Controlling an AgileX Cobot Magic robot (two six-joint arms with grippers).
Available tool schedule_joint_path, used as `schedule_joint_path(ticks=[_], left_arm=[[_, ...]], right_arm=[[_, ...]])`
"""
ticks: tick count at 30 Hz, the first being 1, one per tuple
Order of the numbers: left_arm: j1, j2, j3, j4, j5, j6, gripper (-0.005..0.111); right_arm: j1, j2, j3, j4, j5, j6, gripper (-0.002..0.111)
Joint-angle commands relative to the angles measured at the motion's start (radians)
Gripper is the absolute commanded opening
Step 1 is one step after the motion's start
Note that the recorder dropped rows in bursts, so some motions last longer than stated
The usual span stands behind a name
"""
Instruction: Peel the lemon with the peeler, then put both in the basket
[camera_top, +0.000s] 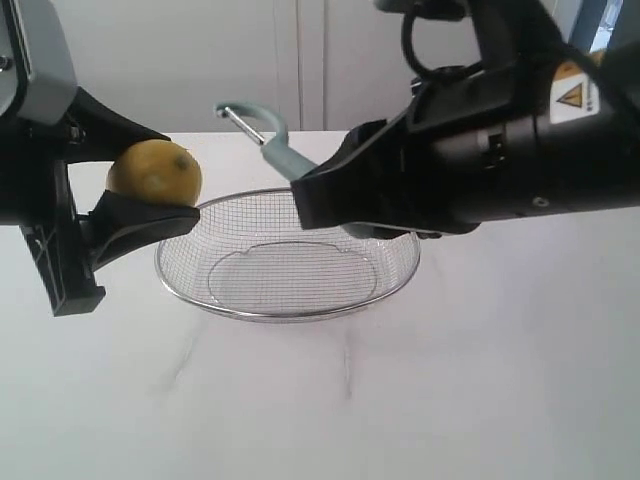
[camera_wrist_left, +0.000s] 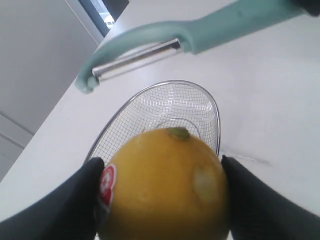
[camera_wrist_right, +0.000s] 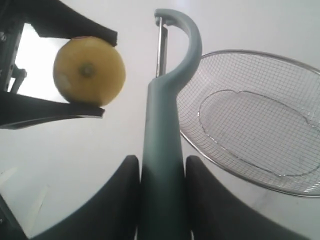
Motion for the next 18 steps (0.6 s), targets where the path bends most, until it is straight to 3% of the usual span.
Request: schedule_joint_path(ticks=[1,18], left_arm=[[-0.007,-0.005,0.003,-0.024,0.004,-0.012,0.0],[-0.007,-0.005,0.003,-0.024,0.004,-0.012,0.0]], right_arm=[[-0.001,-0.043,-0.008,-0.052,-0.008,0.052,0.0],[-0.001,-0.003,-0.008,-0.049,-0.028,0.054,0.0]])
